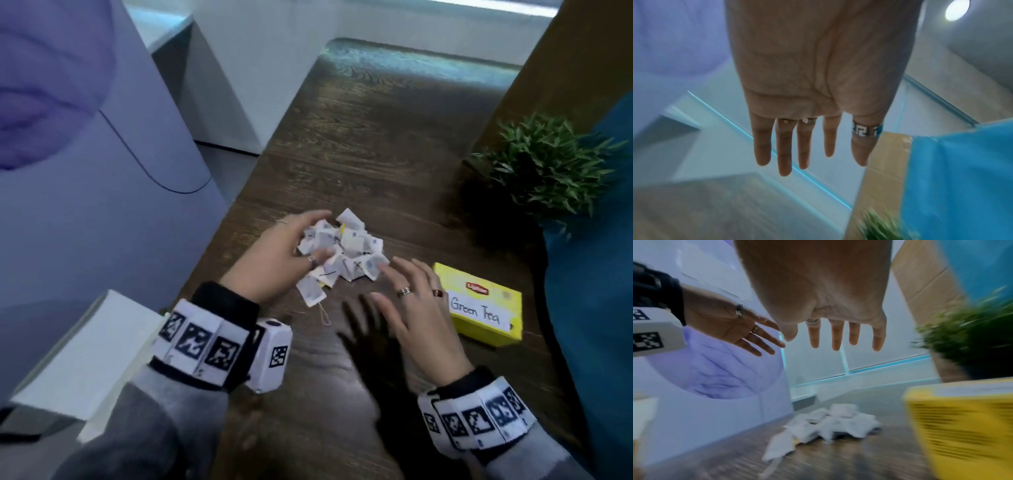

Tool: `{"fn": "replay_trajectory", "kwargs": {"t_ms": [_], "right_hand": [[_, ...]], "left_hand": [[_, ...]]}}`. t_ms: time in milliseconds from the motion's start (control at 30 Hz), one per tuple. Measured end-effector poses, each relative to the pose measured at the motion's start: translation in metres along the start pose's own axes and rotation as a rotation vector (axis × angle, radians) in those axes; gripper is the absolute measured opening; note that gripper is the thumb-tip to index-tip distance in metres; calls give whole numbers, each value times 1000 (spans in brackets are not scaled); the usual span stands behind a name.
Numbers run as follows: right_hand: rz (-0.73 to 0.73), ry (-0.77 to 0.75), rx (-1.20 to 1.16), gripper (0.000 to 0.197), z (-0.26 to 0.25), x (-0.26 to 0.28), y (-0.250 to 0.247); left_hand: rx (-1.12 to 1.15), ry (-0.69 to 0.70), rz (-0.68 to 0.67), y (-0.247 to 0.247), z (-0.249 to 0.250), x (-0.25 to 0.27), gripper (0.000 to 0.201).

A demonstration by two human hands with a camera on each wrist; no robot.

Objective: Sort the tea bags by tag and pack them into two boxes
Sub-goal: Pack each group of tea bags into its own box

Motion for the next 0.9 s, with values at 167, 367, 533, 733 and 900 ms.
{"fn": "replay_trajectory", "kwargs": {"t_ms": [167, 367, 533, 733, 900], "right_hand": [[-184, -283, -102, 43, -111, -37, 37], [-685, -304, -71, 61, -200, -63, 124], [-817, -242, 34, 49, -219, -71, 164], [-666, -201, -201, 28, -183, -71, 127], [-369, -95, -280, 38, -119, -58, 75]], "left_hand": [[-27, -269, 218, -68, -64, 83, 52], [-43, -529, 409, -91, -123, 171, 58], [13, -662, 270, -65, -165, 189, 63], [-58, -681, 308, -68, -168, 171, 74], [335, -481, 378, -48, -164, 130, 114]]}}
Point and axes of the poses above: each hand's wrist, its own x-axis away from the middle knuckle, its own y-axis out of the palm, z = x × y, the point moved 7 cm from there along -x, towards the middle knuckle, and after that the axes turned 14 degrees about -z, right-handed, at the moved point
